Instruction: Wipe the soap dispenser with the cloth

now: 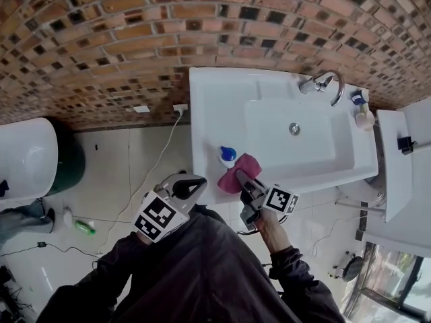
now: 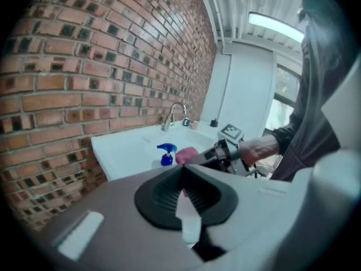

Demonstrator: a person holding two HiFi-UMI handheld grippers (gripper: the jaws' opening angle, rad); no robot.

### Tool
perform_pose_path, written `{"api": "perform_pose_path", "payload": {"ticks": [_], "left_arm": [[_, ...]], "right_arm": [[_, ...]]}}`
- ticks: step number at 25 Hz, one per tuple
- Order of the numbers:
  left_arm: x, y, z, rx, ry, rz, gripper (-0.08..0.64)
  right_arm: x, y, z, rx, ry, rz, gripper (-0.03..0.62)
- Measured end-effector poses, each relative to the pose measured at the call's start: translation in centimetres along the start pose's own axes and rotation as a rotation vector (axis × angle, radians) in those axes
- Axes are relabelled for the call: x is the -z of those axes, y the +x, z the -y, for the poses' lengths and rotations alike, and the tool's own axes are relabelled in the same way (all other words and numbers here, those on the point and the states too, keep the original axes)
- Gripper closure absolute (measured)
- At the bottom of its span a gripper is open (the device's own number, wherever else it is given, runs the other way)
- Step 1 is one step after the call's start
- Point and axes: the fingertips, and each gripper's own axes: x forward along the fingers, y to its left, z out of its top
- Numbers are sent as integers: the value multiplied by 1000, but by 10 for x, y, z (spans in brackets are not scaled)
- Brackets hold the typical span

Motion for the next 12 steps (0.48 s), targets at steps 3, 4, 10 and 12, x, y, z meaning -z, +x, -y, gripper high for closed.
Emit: {"api": "perform_pose_path", "payload": {"ticks": [3,4,10,12], "left_arm": [[2,-1,-5,-16,-12,0,560],[2,-2,-7,-23,-17,0,560],[5,-7,-15,-44,-42,-1,560],[7,-8,-18,-53,-48,1,560]], "right_arm": [[8,16,25,53,60,-38,531],[11,21,31,68,70,-56,531],[15,45,59,172,-34,-182,538],[16,48,58,171,-60,-211,538]]}}
